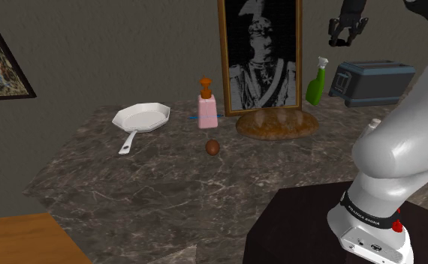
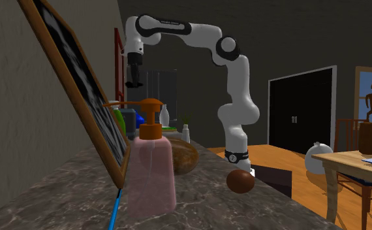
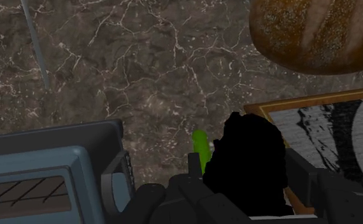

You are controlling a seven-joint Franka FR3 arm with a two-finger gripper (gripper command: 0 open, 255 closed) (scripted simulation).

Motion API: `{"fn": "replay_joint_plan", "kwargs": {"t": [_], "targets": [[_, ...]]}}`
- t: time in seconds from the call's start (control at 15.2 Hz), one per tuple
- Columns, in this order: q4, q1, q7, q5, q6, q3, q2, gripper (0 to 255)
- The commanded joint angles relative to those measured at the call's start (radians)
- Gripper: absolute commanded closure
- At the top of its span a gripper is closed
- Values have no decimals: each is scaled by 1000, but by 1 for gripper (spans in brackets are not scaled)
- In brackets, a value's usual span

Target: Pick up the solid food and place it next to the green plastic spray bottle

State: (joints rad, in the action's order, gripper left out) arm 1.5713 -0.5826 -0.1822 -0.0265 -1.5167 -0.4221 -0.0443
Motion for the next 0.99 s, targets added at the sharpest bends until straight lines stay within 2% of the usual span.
{"fn": "replay_joint_plan", "kwargs": {"t": [0.0,0.53,0.92], "targets": [[-63,-29,-64,22,10,-34,57,255],[-362,-189,-279,152,87,-122,312,255],[-225,-165,-269,130,-14,-117,270,255]]}}
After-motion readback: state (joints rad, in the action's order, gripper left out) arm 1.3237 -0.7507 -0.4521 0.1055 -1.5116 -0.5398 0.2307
